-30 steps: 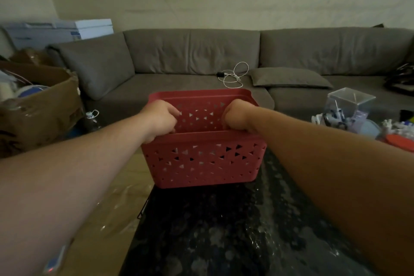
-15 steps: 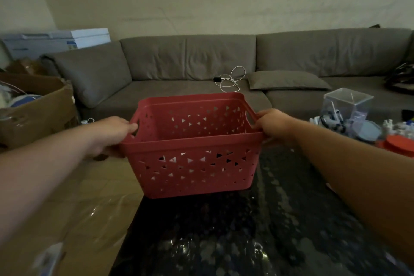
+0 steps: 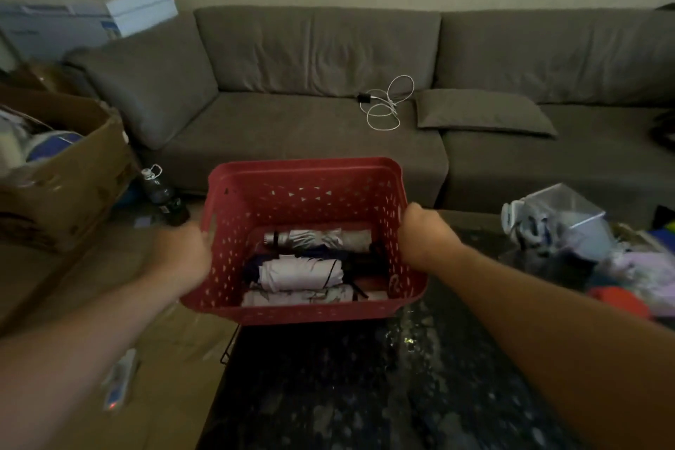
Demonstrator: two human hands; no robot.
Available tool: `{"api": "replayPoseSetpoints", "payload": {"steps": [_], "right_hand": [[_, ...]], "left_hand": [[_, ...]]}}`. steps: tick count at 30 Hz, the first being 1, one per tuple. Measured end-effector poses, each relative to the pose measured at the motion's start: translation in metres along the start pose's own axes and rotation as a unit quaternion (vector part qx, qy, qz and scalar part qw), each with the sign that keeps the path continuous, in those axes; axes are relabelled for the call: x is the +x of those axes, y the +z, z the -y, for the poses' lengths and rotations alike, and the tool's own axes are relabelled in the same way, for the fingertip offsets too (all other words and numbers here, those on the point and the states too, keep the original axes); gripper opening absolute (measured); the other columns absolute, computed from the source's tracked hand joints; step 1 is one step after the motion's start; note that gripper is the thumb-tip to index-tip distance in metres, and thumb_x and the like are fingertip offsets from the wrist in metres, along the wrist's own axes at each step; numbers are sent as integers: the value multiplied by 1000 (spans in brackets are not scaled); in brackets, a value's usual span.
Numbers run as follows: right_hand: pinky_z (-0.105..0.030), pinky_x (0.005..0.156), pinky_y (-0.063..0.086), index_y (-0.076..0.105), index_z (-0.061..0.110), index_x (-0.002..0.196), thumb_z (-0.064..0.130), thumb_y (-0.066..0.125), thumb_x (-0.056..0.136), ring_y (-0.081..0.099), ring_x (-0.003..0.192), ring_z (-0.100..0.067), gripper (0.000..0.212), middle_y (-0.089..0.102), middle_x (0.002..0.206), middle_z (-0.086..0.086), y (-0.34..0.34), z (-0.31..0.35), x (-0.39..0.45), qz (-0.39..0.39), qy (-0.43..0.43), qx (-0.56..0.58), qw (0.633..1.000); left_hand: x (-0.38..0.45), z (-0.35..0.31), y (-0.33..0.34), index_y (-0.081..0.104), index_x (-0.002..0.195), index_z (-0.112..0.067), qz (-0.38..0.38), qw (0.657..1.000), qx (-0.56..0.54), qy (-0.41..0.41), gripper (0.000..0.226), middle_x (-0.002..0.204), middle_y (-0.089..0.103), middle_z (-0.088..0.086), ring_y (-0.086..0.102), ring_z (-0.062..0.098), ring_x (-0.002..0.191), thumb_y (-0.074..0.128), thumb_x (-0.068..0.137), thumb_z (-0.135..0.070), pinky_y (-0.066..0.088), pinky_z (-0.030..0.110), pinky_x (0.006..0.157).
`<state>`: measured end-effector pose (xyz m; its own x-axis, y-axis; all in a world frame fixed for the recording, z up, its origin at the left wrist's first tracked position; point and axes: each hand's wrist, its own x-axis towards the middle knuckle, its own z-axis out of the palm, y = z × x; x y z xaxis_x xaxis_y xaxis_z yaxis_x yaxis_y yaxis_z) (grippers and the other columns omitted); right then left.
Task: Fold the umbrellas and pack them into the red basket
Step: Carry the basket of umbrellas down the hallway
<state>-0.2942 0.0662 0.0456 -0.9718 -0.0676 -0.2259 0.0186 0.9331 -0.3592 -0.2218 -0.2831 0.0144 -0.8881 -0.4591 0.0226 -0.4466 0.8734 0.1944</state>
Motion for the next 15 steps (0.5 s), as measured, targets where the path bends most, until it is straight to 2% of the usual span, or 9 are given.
{"api": "replayPoseSetpoints", "payload": {"steps": [2,4,6,8,11,13,15], "right_hand": [[-43,81,59,48,14,112,20,61,101,65,93,-27,17,59,99,-6,-26,10,-20,-17,11,33,999],[-42,76,51,42,17,106,21,54,104,58,88,-27,12,52,90,-3,-59,27,-43,-23,4,37,999],[-44,80,50,42,19,109,26,46,106,62,94,-31,9,57,99,-6,-91,45,-71,-28,-16,34,999],[-48,87,54,44,21,119,32,42,107,66,100,-33,17,64,111,-8,-119,68,-104,-13,-42,27,999],[-49,87,58,43,26,126,39,44,105,69,96,-28,25,67,111,-3,-159,112,-154,39,-58,5,998],[-42,85,58,42,27,127,38,47,105,69,95,-24,25,67,110,0,-183,145,-186,72,-71,-3,995],[-38,81,56,42,27,124,37,50,104,69,94,-24,23,68,110,0,-197,176,-215,96,-91,-16,991]], "left_hand": [[-17,2,-28,59,83,-10,-14,999,-46,-17,35,71,56,5,57,25,65,41,111,-22,45,39,63],[-35,1,-66,52,88,-12,-27,997,-69,-32,30,68,50,1,52,24,63,38,112,-24,43,40,63],[-59,1,-109,57,100,-9,-33,995,-86,-38,29,69,43,-2,49,27,68,37,112,-26,41,40,65],[-85,9,-155,59,108,-4,-21,993,-101,-63,34,71,46,1,47,26,69,36,113,-28,40,40,65],[-127,34,-226,59,107,-3,-15,987,-121,-108,35,72,49,3,43,22,67,35,113,-28,38,40,67],[-153,59,-268,61,104,-6,-25,982,-131,-132,37,70,45,-6,44,17,65,35,113,-31,39,38,69],[-176,89,-305,62,102,-11,-17,980,-131,-151,39,70,49,-7,46,15,64,33,112,-36,40,37,70]]}}
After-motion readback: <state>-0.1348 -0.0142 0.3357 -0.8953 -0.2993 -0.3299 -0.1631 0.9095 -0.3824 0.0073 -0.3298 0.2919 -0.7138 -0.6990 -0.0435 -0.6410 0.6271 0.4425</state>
